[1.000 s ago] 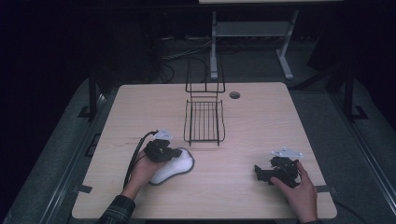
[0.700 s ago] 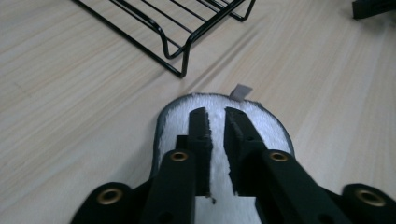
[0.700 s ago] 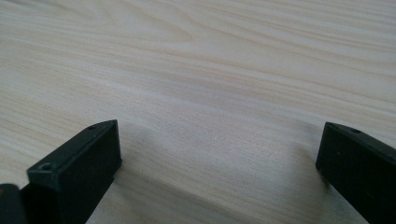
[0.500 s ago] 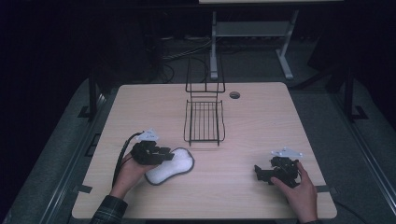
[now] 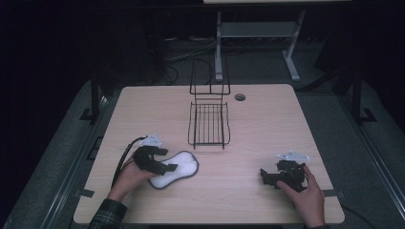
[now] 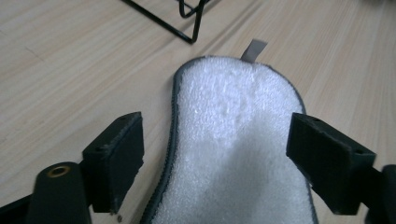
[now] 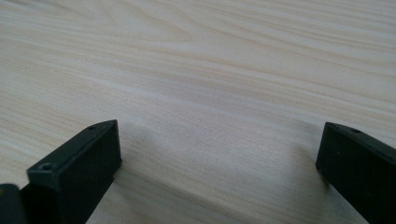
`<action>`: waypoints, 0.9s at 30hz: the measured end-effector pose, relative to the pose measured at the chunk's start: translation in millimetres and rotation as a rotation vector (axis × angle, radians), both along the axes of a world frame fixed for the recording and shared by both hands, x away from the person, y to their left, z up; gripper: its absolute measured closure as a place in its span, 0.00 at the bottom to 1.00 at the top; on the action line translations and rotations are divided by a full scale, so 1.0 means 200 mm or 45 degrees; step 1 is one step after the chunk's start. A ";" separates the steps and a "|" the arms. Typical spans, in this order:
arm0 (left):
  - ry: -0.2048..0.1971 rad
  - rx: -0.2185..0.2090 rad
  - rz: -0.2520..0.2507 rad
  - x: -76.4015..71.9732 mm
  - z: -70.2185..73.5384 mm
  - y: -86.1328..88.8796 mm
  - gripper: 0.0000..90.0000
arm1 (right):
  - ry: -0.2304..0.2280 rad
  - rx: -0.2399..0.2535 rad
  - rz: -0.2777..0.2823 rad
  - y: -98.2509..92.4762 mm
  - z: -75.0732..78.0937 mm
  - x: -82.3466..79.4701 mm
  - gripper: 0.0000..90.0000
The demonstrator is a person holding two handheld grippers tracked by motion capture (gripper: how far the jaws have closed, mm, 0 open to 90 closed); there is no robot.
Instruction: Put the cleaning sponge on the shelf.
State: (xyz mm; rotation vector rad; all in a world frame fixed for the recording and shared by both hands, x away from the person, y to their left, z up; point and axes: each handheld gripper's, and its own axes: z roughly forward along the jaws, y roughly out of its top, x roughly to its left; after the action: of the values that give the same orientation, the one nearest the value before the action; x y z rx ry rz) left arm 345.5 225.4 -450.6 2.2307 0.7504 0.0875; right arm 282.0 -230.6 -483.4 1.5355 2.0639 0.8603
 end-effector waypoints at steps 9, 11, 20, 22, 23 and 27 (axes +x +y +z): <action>0.026 0.019 -0.039 0.01 -0.03 -0.01 0.14 | 0.000 0.000 0.000 0.00 0.00 0.00 0.00; 0.032 0.029 -0.051 0.01 -0.04 -0.01 0.14 | 0.000 0.000 0.000 0.00 0.00 0.00 0.00; 0.052 0.052 -0.076 0.01 -0.06 -0.04 0.14 | 0.000 0.000 0.000 0.00 0.00 0.00 0.00; 0.043 0.063 -0.085 0.01 -0.06 -0.04 0.14 | 0.000 0.000 0.000 0.00 0.00 0.00 0.00; 0.038 0.066 -0.084 0.01 -0.07 -0.04 0.14 | 0.000 0.000 0.000 0.00 0.00 0.00 0.00; 0.026 0.084 -0.088 0.00 -0.07 -0.05 0.14 | 0.002 0.002 -0.001 0.00 0.00 0.00 0.00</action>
State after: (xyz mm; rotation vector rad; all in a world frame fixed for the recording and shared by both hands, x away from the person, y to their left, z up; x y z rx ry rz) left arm 346.0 215.7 -463.6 2.3208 0.6899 0.0562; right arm 281.9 -230.5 -483.3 1.5382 2.0640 0.8605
